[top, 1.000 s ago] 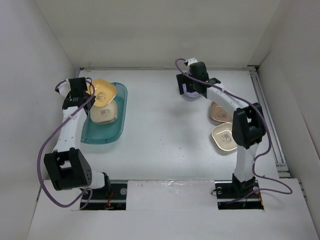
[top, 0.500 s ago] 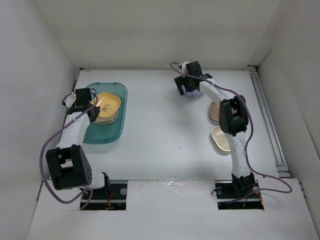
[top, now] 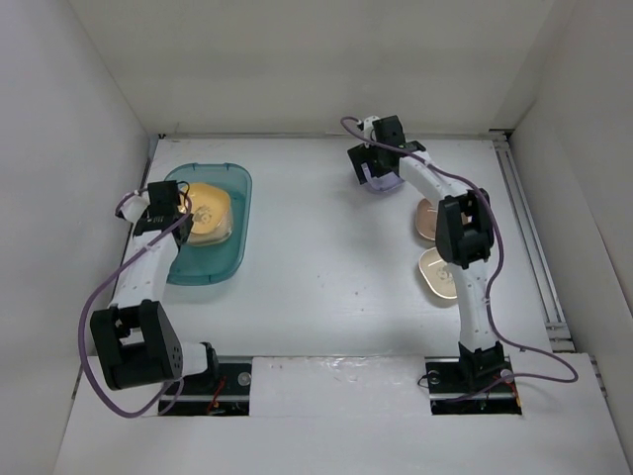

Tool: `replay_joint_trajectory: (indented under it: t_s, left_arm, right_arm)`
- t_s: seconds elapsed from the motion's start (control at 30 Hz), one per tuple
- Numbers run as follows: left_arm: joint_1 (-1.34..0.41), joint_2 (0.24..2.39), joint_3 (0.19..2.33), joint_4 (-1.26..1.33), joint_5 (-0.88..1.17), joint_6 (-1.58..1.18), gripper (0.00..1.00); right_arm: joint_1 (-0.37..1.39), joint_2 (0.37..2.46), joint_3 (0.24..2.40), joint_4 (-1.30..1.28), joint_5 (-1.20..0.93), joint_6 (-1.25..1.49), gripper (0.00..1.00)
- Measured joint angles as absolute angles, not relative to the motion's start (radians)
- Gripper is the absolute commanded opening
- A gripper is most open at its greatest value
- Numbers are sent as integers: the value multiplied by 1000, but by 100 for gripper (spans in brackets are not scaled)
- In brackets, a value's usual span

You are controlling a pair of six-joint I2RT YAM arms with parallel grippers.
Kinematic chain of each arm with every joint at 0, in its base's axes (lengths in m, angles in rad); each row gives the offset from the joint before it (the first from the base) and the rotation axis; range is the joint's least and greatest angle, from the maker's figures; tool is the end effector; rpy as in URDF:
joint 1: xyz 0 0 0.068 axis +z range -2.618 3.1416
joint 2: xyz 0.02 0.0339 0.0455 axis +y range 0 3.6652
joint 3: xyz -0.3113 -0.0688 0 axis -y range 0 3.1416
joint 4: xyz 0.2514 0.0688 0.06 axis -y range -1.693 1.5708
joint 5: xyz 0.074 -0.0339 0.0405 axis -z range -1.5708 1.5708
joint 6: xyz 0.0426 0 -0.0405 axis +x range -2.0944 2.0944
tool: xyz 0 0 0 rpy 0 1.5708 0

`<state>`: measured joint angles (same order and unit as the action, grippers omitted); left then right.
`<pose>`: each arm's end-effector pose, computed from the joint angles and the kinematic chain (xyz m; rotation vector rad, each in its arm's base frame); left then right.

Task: Place the plates into the plastic bin on the countertop

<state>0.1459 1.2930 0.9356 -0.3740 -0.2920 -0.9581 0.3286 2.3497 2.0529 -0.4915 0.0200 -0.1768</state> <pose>0.2718 0.0523 0.3045 -1.3123 1.8479 -0.0931 0.5482 0.1860 0.2362 -0.5805 2.2869 0.0503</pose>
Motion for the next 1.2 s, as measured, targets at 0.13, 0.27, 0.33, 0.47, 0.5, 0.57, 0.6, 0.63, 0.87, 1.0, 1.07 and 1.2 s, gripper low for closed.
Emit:
replay_joint_trajectory:
  t_s: [0.13,0.27,0.33,0.47,0.5,0.57,0.6,0.63,0.87,1.0,1.07,1.2]
  left_arm:
    - [146,1333,937,-364,-300,-994,29]
    - [146,1354,938,-348,-300,-1015,99]
    - [146,1359,947,-345,-289,-1031,100]
    - [142,1327,956,-339,-247,-1018,100]
    - [136,1305,956,-340,-240,-1007,100]
    - [119,1239,968,-345,-216,-974,100]
    - [111,1201,980,-347,-202,-953,100]
    - [104,1165,992,-348,-190,-934,100]
    - [96,945,1037,-363,-170,-802,100]
    - [96,920,1019,-367,-163,-744,100]
    - [96,926,995,-369,-155,-722,100]
    - [96,948,951,-381,-120,-695,100]
  right_arm:
    - [328,2363,2093,-510,18,-175,98]
    - [326,2403,2163,-534,18,-175,99]
    - [325,2421,2192,-560,18,-175,99]
    - [320,2465,2271,-605,17,-176,99]
    - [318,2473,2283,-609,17,-176,99]
    - [314,2483,2297,-625,17,-176,99]
    - [313,2487,2299,-631,15,-176,95]
    - [313,2491,2303,-640,11,-176,94]
    - [310,2507,2286,-656,-8,-167,97]
    - [316,2467,2175,-608,15,-125,96]
    - [316,2467,2183,-615,-3,-110,96]
    - [331,2466,2222,-628,-38,-88,96]
